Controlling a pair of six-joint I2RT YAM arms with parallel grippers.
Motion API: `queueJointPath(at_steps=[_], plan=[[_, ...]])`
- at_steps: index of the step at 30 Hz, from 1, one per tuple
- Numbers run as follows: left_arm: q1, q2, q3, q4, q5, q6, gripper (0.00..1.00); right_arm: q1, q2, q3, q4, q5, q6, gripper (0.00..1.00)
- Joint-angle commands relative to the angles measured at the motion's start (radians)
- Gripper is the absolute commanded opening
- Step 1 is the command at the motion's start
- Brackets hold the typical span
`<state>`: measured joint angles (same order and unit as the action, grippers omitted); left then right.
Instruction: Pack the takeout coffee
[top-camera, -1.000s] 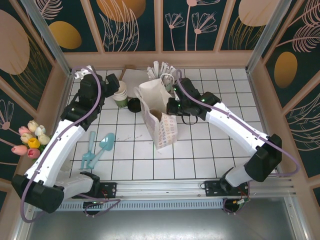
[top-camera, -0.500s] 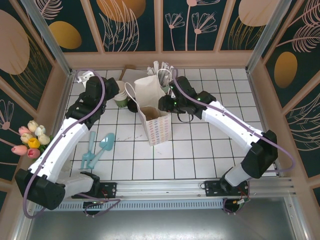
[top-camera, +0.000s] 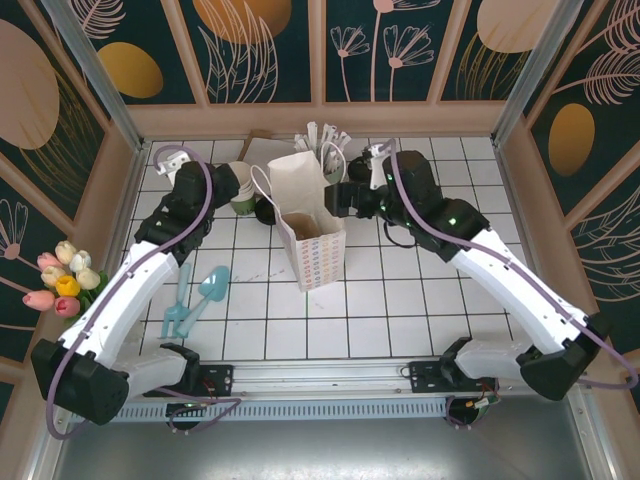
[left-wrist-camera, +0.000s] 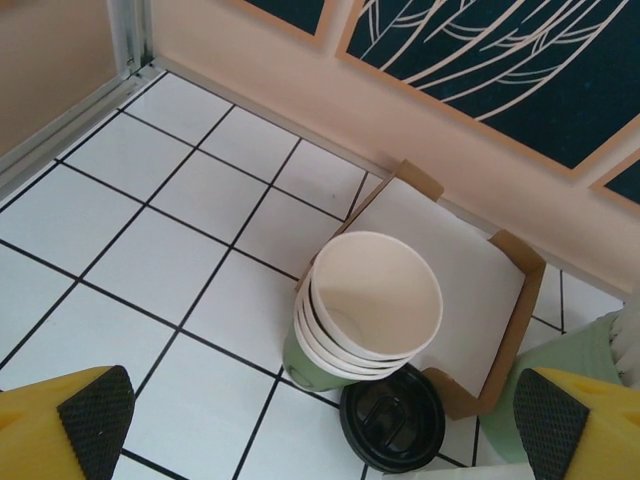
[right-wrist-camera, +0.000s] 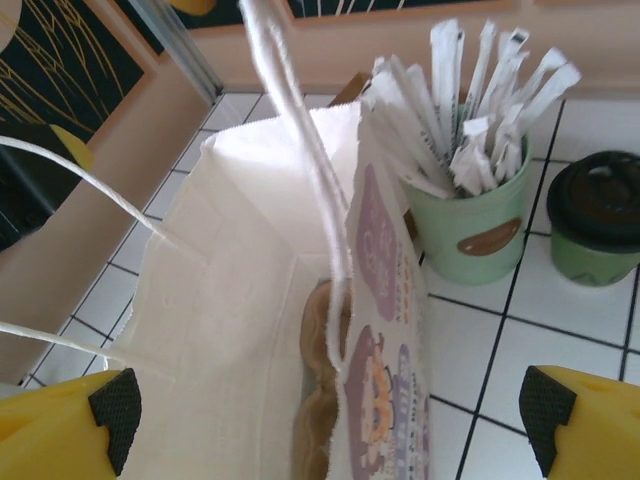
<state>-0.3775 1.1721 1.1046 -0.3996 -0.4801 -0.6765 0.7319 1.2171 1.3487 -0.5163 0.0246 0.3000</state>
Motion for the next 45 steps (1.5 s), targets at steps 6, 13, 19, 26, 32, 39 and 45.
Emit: queueJointPath(at_steps=[6, 13, 19, 26, 32, 39, 45], plan=[[0.003, -0.099, -0.078, 0.146, 0.025, 0.004, 0.99, -0.193, -0.135, -0.18, 0.25, -0.051, -0.003, 0.99], [0.003, -0.177, -0.177, 0.275, 0.058, 0.047, 0.99, -0.44, -0.095, -0.324, 0.412, -0.168, 0.015, 0.97], [0.003, -0.177, -0.207, 0.314, 0.066, 0.03, 0.99, -0.533, 0.124, -0.287, 0.448, -0.312, -0.056, 0.95], [0.003, -0.112, -0.194, 0.314, 0.085, -0.026, 0.99, -0.526, 0.408, -0.1, 0.358, -0.309, -0.049, 0.99], [0.003, -0.062, -0.178, 0.338, 0.123, -0.069, 0.98, -0.51, 0.618, 0.098, 0.246, -0.329, -0.189, 0.99], [0.003, -0.033, -0.152, 0.291, 0.129, -0.077, 0.99, -0.494, 0.772, 0.296, 0.118, -0.318, -0.276, 0.99], [0.003, -0.032, -0.138, 0.242, 0.113, -0.071, 0.99, -0.483, 0.839, 0.384, 0.07, -0.345, -0.317, 0.99]])
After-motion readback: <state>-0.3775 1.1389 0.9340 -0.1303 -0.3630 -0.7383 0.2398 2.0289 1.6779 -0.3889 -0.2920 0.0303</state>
